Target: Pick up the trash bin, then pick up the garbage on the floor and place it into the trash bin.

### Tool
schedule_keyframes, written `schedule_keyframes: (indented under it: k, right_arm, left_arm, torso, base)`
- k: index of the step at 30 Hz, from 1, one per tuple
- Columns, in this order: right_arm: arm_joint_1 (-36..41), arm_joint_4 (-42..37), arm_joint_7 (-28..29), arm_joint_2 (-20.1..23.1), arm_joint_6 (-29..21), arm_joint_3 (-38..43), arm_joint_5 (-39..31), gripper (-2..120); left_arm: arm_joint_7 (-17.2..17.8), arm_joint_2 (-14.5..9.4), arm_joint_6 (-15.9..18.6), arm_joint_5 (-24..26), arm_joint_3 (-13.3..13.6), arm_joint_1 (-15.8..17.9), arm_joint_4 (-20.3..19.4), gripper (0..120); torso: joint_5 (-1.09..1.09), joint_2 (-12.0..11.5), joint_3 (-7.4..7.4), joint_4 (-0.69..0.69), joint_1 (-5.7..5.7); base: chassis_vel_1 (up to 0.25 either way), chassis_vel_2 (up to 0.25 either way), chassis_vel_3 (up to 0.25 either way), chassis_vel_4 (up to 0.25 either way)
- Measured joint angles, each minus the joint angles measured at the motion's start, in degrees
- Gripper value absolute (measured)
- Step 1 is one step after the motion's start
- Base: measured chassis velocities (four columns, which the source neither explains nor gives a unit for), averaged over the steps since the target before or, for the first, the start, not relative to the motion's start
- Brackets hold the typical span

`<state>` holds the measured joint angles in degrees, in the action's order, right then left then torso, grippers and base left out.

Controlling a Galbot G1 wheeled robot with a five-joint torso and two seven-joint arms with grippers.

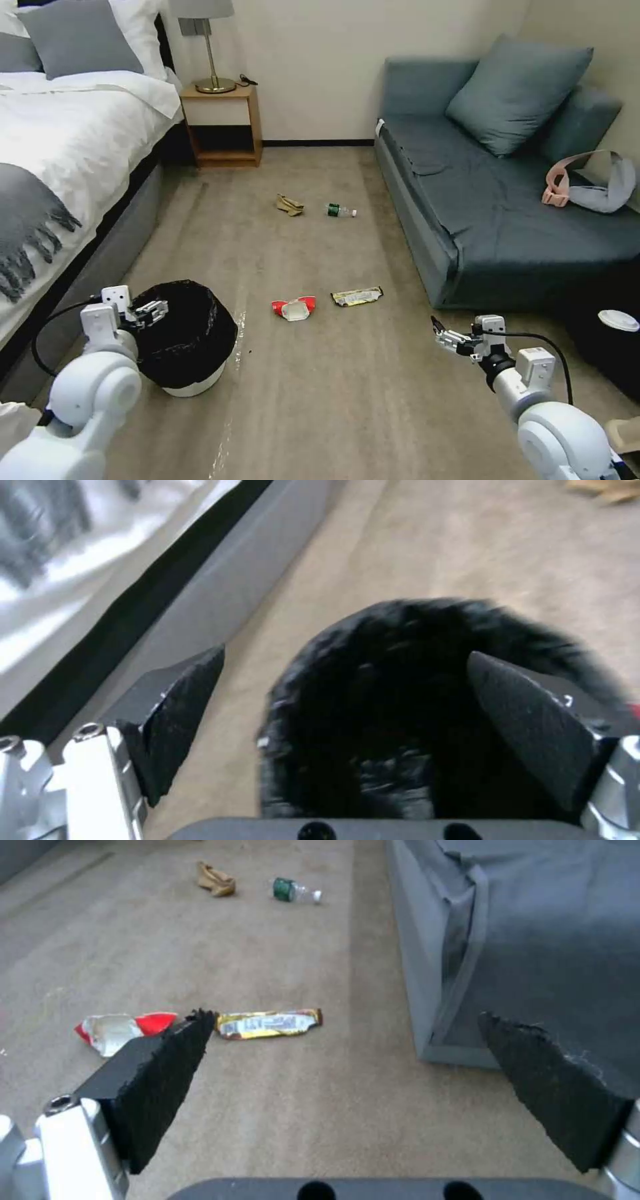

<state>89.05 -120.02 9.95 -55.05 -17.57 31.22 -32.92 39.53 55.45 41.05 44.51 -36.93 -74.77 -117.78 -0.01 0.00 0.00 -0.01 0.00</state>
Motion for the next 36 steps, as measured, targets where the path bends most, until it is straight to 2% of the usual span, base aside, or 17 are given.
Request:
schedule_keyframes:
  k: [3,6,11,13,14,16,21,34,36]
  right_arm:
    - [0.0,0.1,-0.1,-0.1,0.1,-0.1,0.2,100]
    - [0.4,1.3,-0.8,-0.7,0.9,-0.4,1.4,100]
    - [0.5,2.0,-1.1,-0.9,1.3,-0.4,1.9,100]
    - [0.4,2.1,-1.1,-1.2,1.4,-0.6,2.2,100]
    - [0.4,2.1,-1.1,-1.2,1.4,-0.6,2.2,100]
    - [0.3,2.2,-1.2,-1.6,1.5,-0.9,2.7,100]
    - [0.4,2.3,-1.4,-1.9,1.5,-1.2,3.3,100]
    - [0.4,1.5,-1.4,-1.9,1.3,-0.5,3.3,100]
    - [0.4,1.0,-1.4,-2.0,1.1,-0.5,3.2,100]
  left_arm:
    - [0.2,-0.3,0.2,0.2,-0.1,0.3,0.7,98]
    - [0.4,-1.6,1.0,0.4,-0.3,1.6,4.8,98]
    - [0.1,-1.6,1.1,0.0,-0.1,2.4,7.4,98]
    - [-0.5,-1.1,1.1,-0.8,0.4,3.4,10.0,98]
    - [-0.5,-1.1,1.1,-0.8,0.4,3.4,10.0,98]
    - [-2.8,-0.5,1.0,-3.5,0.9,4.2,13.2,98]
    - [-4.5,1.0,0.7,-5.4,1.8,5.2,16.9,98]
    - [-7.1,4.3,0.1,-9.8,3.1,6.9,22.7,96]
    - [-7.9,4.6,0.3,-11.1,3.5,6.8,23.2,89]
  torso:
    - [-0.01,0.0,0.0,0.0,0.0]
    - [0.0,0.0,0.0,0.0,0.0]
    - [0.01,0.0,0.0,0.01,0.0]
    - [0.0,0.0,0.0,0.0,0.0]
    - [0.0,0.0,0.0,0.0,0.0]
    - [0.01,0.0,0.0,0.0,0.0]
    - [0.0,0.0,0.0,0.01,0.0]
    - [0.01,0.0,0.0,0.0,0.0]
    - [0.02,0.0,0.0,0.0,0.0]
  base:
    - [0.0,0.0,0.0,0.0]
    - [0.0,0.0,0.0,0.0]
    - [0.0,0.0,0.0,0.0]
    - [0.0,0.0,0.0,0.0]
    - [0.0,0.0,0.0,0.0]
    - [0.0,0.0,0.0,0.0]
    - [0.0,0.0,0.0,0.0]
    - [0.0,0.0,0.0,0.0]
    - [0.0,0.0,0.0,0.0]
